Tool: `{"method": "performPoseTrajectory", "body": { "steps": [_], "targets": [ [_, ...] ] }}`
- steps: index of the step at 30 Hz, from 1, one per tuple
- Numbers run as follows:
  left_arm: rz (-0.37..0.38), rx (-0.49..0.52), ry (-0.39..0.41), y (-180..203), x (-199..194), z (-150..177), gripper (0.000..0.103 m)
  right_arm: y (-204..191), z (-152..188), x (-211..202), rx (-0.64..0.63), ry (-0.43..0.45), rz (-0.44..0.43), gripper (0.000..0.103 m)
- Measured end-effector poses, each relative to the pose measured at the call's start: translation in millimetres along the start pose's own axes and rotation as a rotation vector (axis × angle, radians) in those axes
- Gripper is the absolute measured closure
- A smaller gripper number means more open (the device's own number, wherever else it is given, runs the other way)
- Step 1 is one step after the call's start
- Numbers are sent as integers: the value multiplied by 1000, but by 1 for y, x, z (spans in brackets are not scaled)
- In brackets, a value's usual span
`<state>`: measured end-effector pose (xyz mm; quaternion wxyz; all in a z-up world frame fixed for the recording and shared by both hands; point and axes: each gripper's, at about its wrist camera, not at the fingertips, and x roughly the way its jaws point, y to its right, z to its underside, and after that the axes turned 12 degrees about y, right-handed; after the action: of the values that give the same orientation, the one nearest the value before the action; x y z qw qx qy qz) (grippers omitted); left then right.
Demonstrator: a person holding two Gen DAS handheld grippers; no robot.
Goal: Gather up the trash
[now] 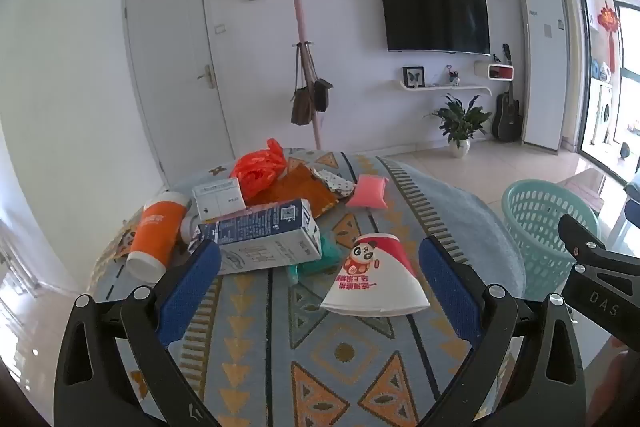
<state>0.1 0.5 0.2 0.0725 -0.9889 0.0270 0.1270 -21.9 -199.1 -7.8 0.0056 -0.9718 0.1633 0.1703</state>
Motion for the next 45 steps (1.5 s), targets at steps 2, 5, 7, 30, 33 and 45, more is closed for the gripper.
{"method": "performPoseTrajectory", "body": {
  "steps": [2,5,7,30,33,45],
  "targets": [
    [-2,2,4,1,-1,0,7,0,0,0,2,-5,1,6],
    [8,-1,1,2,-3,0,7,-1,0,1,-5,-2,5,6],
    [4,-2,-1,3,-5,1,7,0,0,0,1,-1,-3,6],
    [18,-11,1,-1,-2,5,7,-1,1,7,-8,-23,-10,6],
    [29,-26,-11,-4,2,4,7,-2,2,8,-10,-24,-16,6],
    [72,-55,-48,-12,8,8,11,-6,4,8,-25,-24,-22,6]
  ]
}}
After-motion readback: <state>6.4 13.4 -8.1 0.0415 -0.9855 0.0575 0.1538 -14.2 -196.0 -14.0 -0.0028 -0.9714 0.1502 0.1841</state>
